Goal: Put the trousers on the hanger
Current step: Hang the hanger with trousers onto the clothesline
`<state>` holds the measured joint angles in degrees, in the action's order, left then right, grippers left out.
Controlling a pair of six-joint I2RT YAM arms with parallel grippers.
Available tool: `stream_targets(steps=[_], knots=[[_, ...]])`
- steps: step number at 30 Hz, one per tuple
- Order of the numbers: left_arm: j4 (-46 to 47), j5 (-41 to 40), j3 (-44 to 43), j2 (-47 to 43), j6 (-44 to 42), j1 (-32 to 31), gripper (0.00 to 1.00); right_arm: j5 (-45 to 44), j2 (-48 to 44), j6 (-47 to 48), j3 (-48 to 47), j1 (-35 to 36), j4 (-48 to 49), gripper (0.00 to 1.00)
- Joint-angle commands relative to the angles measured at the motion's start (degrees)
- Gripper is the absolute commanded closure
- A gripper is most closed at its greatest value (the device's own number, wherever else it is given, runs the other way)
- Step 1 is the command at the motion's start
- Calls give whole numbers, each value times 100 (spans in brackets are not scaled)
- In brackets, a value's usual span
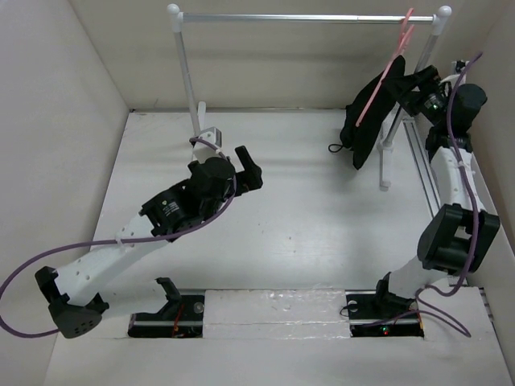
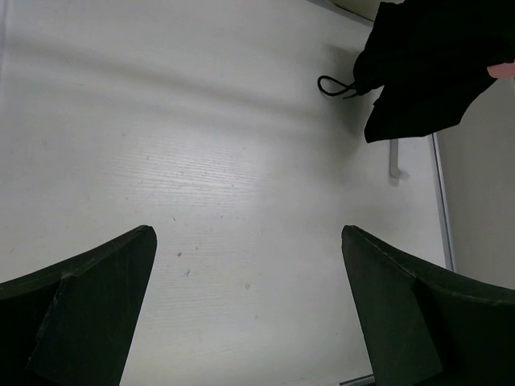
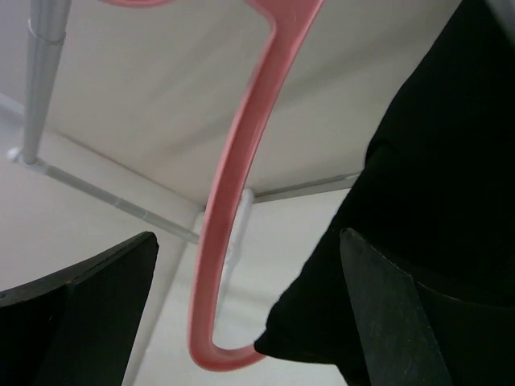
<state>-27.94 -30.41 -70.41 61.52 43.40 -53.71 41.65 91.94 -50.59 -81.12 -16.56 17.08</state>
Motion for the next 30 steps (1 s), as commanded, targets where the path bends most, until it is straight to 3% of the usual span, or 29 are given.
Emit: stream_targets(steps=[1,6,9,15,17,21,25,30], knots=[[78,-97,-385,105,-156,54,3,-322,-712,1392,-492,-85,-1037,0],[280,44,-465,326,-235,54,2,-1219,-1379,3339,-431,-15,-2603,0],[395,237,-456,527,-288,54,1,-1475,-2003,4298,95,196,-2745,0],[693,615,-281,686,-428,54,1,-2459,-4073,5883,2264,1206,-2570,0],[808,721,-149,686,-464,54,1,-2828,-4665,6042,3010,1496,-2752,0],[957,818,80,590,-481,54,1,-3417,-6017,6359,3575,2024,-3544,0],[1133,923,404,502,-446,54,2,-3865,-6731,6430,3832,2288,-4098,0],[1291,1020,590,449,-429,54,2,-3945,-6786,6439,3823,2394,-4257,0]])
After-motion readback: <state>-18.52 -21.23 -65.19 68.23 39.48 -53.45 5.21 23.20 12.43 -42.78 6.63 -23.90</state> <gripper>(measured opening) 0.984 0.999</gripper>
